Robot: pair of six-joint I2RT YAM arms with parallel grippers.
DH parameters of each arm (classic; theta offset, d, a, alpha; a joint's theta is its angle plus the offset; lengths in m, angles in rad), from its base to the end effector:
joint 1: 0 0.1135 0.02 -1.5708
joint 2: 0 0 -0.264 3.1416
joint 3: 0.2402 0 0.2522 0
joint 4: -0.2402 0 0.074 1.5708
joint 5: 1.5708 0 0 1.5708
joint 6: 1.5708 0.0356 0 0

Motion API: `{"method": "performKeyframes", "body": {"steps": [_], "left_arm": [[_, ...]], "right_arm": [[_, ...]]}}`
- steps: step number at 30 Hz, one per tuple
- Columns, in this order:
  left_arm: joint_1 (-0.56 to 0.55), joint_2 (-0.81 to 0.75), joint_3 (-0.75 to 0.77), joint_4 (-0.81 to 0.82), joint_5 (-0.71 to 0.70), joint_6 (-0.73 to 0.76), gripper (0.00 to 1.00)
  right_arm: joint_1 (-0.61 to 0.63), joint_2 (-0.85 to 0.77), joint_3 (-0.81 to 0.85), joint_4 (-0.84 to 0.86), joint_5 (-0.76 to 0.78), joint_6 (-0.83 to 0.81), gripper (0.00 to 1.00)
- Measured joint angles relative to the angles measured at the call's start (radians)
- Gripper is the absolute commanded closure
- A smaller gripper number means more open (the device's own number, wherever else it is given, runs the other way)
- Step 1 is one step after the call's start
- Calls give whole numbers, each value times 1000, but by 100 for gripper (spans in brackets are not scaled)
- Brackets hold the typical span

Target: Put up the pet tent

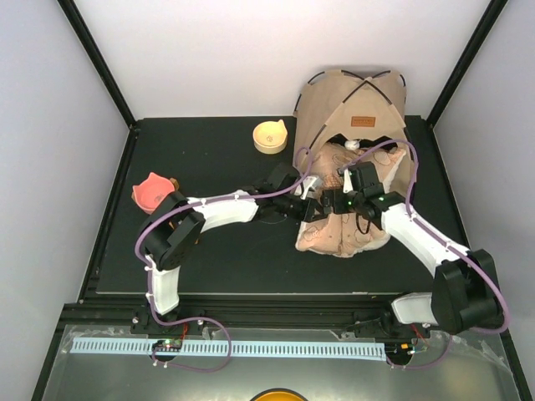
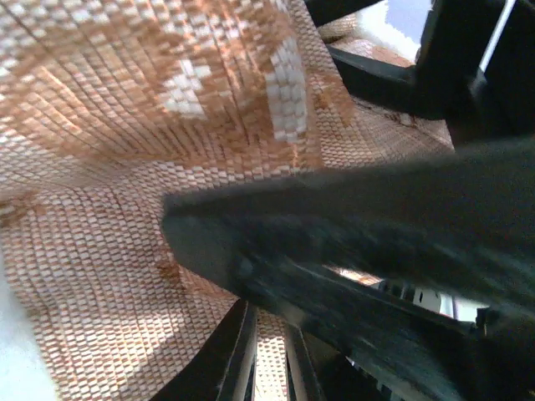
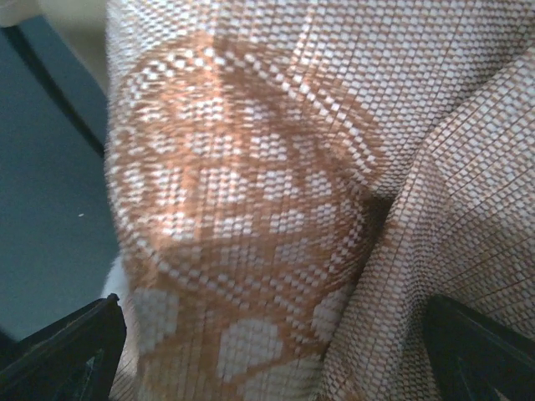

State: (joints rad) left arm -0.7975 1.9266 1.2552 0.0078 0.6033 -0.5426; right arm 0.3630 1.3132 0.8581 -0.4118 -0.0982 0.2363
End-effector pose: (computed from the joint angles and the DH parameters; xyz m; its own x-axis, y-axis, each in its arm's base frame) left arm 0.2806 -0.3164 0.1919 -0.8339 0.2456 -0.4942 0.5498 0.4463 -0.7061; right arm 0.2511 0.0991 0.2316 -0.7895 -0.0506 -0.6117 -0.2344 0.9459 0.2242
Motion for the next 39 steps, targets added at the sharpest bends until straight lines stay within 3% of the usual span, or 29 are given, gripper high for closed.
{"method": "performKeyframes", "body": {"steps": [3,7,9,12,15,17,23,30,35,39], "left_arm": [[-4,0,-1,1,5,-7,86],[-8,-31,-26,4,-18,7,76],[-9,-85,-60,-31,-64,35,69],[-1,-177,-70,-101,-147,95,43],[33,-273,-58,-162,-247,165,29],[71,-298,-40,-178,-296,208,25],[139,-260,53,-194,-446,324,20],[202,-103,206,-240,-469,411,18],[261,-41,266,-273,-443,429,19],[302,-73,209,-249,-415,428,19]], "right_arm": [[11,42,14,6,58,28,32],[19,64,11,12,127,50,82],[19,39,-2,20,142,53,96],[19,-34,-33,16,124,32,99],[10,-95,-33,-12,42,-4,99],[-16,-95,-4,-45,-50,-34,99],[-96,40,193,-164,-292,-121,99],[-97,182,310,-246,-480,-201,99],[-98,293,422,-330,-483,-267,99],[-94,288,426,-320,-373,-244,99]]}}
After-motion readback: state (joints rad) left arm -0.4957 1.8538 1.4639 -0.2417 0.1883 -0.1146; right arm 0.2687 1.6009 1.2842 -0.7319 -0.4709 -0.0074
